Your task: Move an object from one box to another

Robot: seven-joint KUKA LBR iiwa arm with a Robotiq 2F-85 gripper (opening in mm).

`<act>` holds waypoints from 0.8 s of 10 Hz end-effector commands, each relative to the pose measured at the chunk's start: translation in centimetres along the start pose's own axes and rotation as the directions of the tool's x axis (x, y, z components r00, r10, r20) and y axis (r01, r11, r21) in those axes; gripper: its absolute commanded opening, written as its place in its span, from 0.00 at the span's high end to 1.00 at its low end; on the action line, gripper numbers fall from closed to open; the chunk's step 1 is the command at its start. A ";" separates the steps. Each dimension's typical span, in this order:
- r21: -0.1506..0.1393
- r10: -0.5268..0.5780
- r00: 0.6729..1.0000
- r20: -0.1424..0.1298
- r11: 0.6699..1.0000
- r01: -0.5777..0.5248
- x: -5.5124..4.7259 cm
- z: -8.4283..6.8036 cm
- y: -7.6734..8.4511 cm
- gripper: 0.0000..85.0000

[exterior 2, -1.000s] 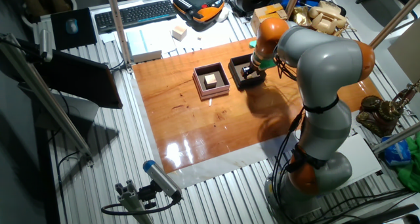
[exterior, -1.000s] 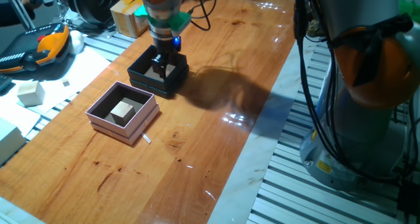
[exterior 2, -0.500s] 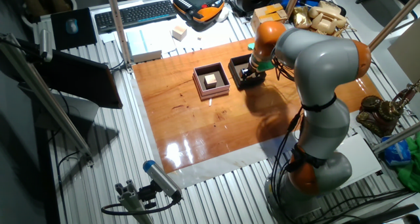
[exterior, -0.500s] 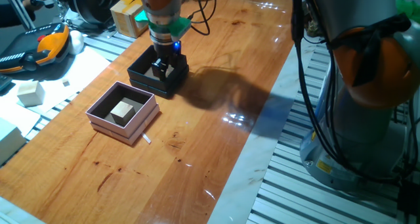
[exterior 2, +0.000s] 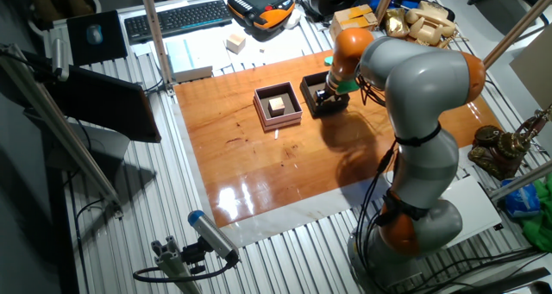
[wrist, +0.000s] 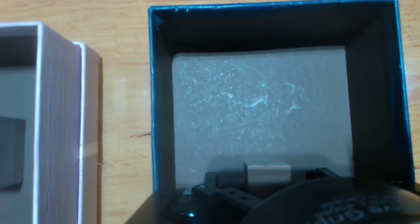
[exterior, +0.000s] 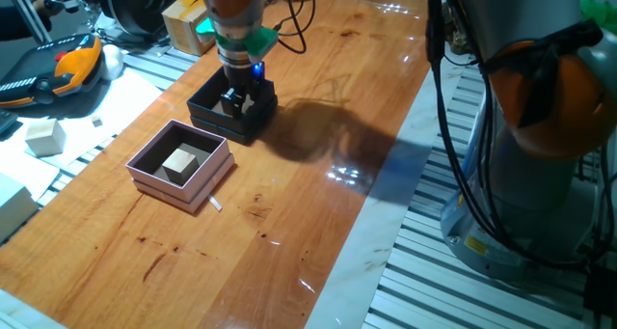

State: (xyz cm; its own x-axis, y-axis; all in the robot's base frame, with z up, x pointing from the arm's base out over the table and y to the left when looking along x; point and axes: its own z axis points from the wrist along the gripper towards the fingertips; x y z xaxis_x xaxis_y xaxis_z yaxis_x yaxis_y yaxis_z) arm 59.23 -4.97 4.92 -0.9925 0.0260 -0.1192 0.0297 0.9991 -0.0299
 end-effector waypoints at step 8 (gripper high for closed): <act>-0.011 -0.029 1.000 0.003 1.000 0.029 0.2 0.7 -0.3 0.40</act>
State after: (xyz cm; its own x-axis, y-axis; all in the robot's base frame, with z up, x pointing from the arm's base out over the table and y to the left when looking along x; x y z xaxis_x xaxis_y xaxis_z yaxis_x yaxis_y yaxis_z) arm 59.10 -5.24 4.20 -0.9926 -0.0050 -0.1214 -0.0022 0.9997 -0.0230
